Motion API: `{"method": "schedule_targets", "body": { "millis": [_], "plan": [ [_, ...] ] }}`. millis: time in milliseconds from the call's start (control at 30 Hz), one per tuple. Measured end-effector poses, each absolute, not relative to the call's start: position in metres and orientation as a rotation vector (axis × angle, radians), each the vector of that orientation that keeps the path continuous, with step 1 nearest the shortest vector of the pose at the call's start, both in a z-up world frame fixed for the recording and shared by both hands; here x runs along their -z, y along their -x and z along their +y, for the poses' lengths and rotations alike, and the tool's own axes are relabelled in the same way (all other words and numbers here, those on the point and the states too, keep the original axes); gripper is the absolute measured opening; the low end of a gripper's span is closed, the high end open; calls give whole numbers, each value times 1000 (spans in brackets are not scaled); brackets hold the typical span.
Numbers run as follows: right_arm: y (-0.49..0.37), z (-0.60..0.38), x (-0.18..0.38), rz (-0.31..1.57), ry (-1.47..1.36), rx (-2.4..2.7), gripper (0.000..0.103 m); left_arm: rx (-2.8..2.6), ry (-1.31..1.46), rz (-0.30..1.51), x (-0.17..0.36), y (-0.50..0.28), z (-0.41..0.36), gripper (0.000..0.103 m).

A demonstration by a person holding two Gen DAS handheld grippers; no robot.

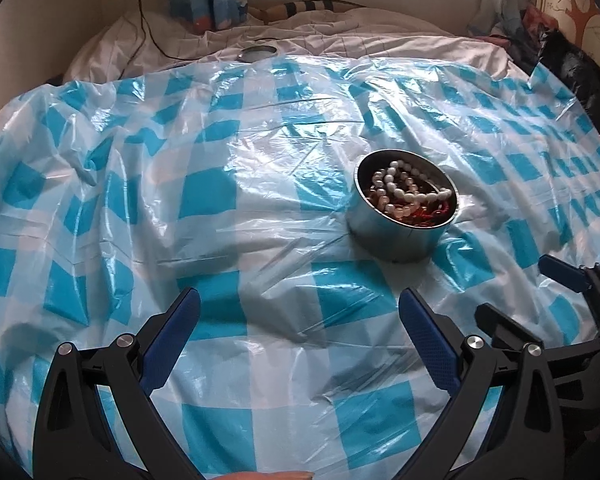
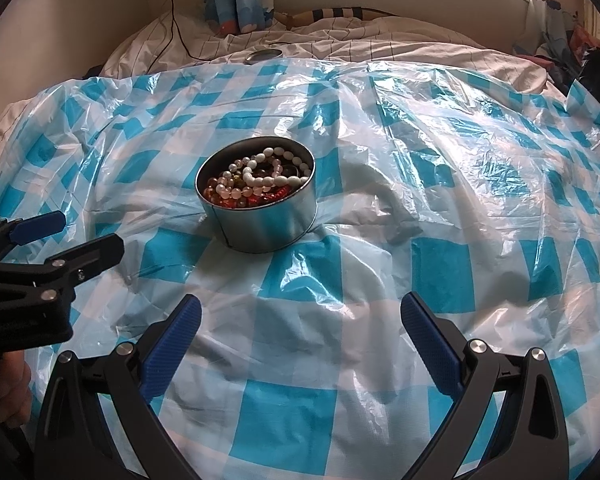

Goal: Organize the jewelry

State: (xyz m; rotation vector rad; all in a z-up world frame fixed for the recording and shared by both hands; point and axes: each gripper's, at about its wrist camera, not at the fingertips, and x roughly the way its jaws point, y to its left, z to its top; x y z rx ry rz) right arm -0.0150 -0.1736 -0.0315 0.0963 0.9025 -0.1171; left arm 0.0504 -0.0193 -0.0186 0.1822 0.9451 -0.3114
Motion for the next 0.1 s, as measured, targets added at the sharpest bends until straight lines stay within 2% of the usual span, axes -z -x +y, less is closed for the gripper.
{"method": "schedule_targets", "body": {
  "millis": [100],
  "plan": [
    [15, -176, 31, 904, -97, 115, 96, 306, -198, 933, 17, -49, -21, 95]
  ]
}}
